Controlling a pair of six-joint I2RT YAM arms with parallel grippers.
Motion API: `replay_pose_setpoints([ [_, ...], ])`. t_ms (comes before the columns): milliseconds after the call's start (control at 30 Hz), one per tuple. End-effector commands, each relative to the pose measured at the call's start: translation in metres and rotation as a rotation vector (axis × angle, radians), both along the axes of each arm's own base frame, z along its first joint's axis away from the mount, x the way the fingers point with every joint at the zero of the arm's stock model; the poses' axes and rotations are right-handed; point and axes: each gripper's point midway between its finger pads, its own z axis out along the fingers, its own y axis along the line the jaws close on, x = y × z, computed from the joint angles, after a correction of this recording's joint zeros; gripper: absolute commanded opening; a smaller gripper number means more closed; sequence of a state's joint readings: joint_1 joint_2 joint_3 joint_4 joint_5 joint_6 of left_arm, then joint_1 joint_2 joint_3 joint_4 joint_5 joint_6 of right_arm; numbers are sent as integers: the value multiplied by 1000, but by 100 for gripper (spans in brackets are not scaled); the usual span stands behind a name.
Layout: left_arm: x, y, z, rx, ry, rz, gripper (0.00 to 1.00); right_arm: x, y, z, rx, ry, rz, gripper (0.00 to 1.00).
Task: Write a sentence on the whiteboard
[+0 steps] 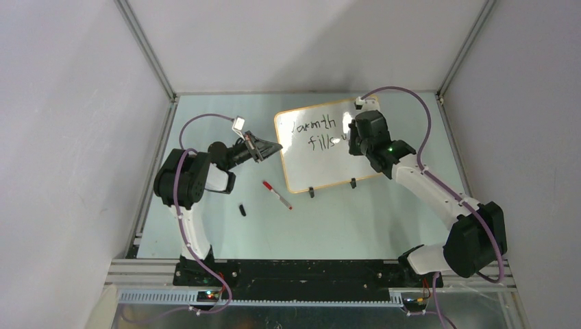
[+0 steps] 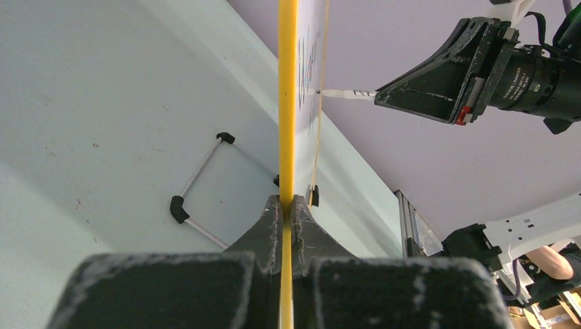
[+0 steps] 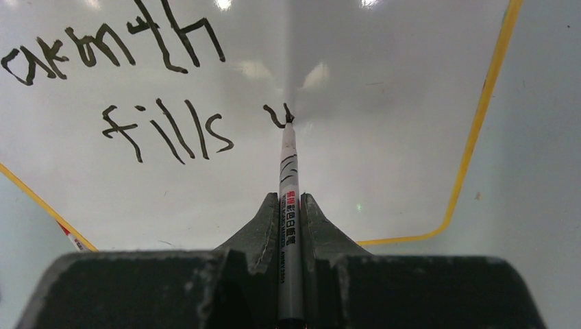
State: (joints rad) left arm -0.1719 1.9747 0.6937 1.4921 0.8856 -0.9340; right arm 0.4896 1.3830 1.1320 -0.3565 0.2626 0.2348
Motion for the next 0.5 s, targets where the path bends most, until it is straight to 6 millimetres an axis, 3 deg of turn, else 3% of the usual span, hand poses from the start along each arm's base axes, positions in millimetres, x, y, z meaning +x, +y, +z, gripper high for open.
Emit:
replay_pose_setpoints([
  [0, -5, -2, 14, 6, -85, -2, 0, -5, 0, 1, -6, -3, -3, 0],
  [467, -6, -2, 14, 8, -88, -1, 0, -11, 8, -4, -11, 12, 33, 0],
])
